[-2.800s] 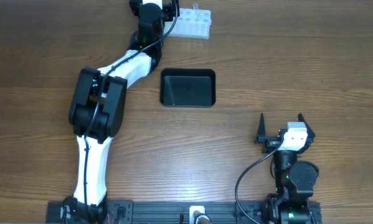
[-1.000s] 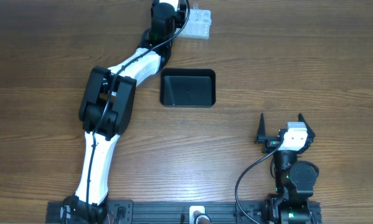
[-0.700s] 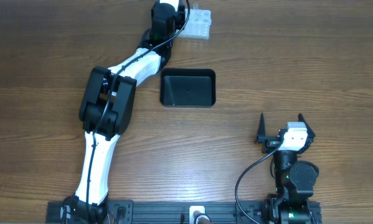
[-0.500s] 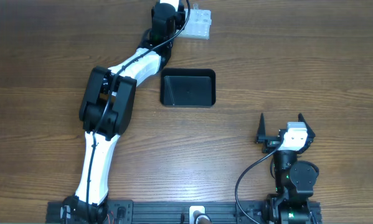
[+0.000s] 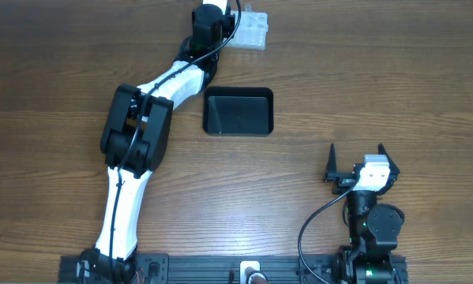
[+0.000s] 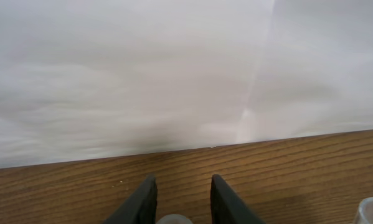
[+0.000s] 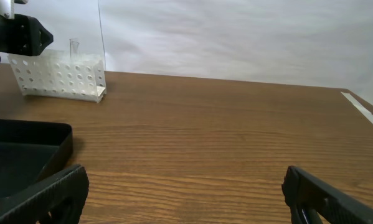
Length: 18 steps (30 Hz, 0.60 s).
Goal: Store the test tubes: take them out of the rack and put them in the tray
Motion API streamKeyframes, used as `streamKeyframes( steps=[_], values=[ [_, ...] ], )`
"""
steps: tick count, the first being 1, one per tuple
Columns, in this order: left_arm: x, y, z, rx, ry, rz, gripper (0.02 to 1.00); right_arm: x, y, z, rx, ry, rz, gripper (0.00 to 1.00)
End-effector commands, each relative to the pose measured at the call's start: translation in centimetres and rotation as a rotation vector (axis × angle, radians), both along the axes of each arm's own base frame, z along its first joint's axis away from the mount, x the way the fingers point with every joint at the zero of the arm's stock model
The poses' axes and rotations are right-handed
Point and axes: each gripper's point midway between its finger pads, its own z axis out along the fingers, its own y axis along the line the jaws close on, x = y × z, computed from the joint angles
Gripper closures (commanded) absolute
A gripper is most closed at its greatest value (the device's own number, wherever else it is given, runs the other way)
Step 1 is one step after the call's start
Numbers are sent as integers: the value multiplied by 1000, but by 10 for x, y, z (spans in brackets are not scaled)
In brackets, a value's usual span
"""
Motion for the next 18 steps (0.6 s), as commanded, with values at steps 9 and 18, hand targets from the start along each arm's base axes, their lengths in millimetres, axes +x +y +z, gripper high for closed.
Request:
streamKeyframes(
  steps=[9,18],
  values=[
    [2,-1,10,6,-21,6,853,0,-1,-2,-1,1,-2,7],
    [1,1,36,-9,-59,11,921,0,-1,-2,-1,1,-2,9]
  ],
)
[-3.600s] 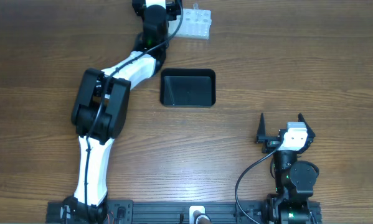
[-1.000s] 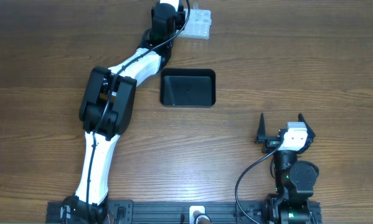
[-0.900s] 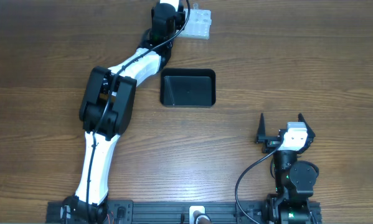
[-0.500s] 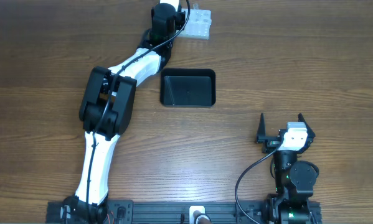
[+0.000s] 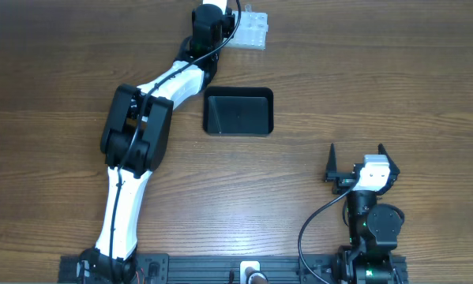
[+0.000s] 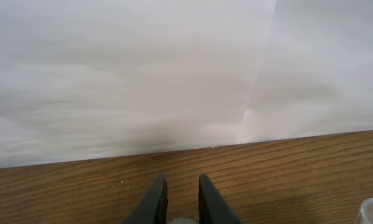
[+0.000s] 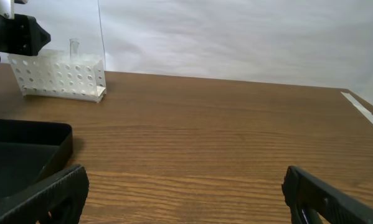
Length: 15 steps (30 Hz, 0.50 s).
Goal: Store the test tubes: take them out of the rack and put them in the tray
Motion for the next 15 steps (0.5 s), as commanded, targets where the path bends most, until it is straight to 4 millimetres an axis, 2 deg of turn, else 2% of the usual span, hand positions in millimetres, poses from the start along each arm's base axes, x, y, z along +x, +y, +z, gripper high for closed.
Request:
streamKeyframes(
  steps=[1,9,15],
  values=[
    [1,1,41,-11,-65,10,925,0,-1,-2,-1,2,-2,7],
    [-1,12,81,-25,-124,53,947,0,-1,-2,-1,2,-2,9],
    [-6,19,131,-62,-212,65,950,0,-1,-2,-1,2,-2,9]
  ],
)
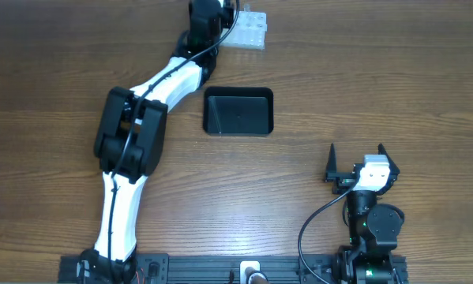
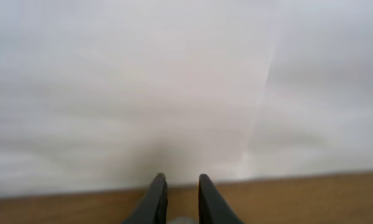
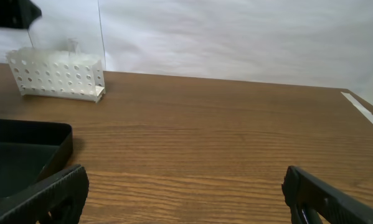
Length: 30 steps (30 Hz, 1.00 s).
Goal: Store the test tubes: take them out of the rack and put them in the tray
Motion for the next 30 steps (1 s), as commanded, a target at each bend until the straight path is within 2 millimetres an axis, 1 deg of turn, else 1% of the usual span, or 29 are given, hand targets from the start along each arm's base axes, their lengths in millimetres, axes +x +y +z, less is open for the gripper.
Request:
streamKeyframes(
  steps=[1,3,8,11,14,17,21,24,26,27,29,30],
  values=[
    [-5,15,80,-36,-132,32,952,0,-1,-2,-1,1,-2,9],
    [-9,18,99,-46,-157,35,969,0,-1,-2,-1,2,-2,9],
    [-24,25,144,-64,-200,38,976,0,-1,-2,-1,2,-2,7],
    [-35,27,158,-51,-164,34,963,0,-1,-2,-1,2,-2,9],
    [-51,22,159,-39,-79,20,978,0,-1,-2,-1,2,-2,7],
    [-71,15,149,-38,41,4,978,0,-1,-2,-1,2,-2,7],
    [-100,7,125,-105,220,12,978,0,-1,-2,-1,2,-2,9],
    [-123,-2,94,-166,378,38,978,0,-1,-2,-1,2,-2,9],
    [-143,-9,71,-163,485,52,978,0,-1,-2,-1,2,-2,9],
    [-151,-11,61,-154,529,60,976,0,-1,-2,-1,2,-2,9],
    [-174,-11,37,-131,648,92,978,0,-1,-2,-1,2,-2,9],
    [-180,-9,31,-126,679,103,978,0,-1,-2,-1,2,-2,9]
  ],
)
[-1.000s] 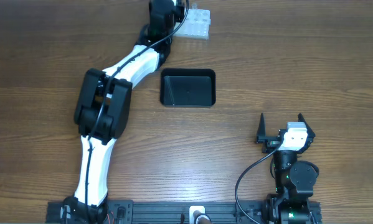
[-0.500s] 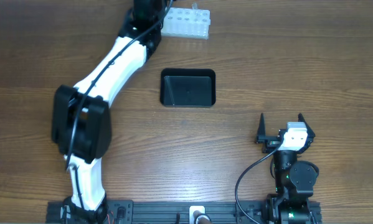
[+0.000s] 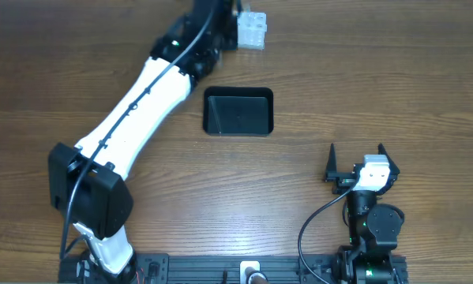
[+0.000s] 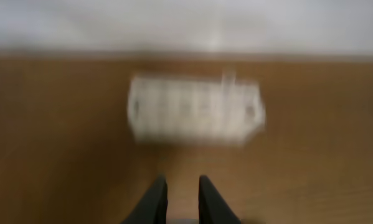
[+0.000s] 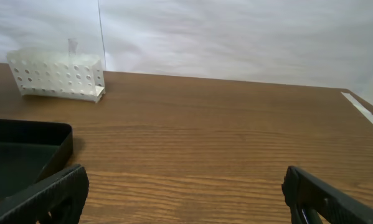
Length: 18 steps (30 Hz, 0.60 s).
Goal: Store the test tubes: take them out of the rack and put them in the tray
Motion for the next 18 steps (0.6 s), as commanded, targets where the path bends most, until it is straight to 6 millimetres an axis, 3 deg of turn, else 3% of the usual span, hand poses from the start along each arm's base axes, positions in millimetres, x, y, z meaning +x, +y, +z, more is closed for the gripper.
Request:
streamKeyframes(
  steps=[1,8,18],
  values=[
    [-29,1,-14,-60,119,103,978,0,-1,-2,-1,2,-2,9],
    [-43,-5,-43,-63,244,78,978,0,-1,-2,-1,2,-2,7],
    [-53,-26,-122,-63,448,20,978,0,-1,-2,-1,2,-2,9]
  ],
)
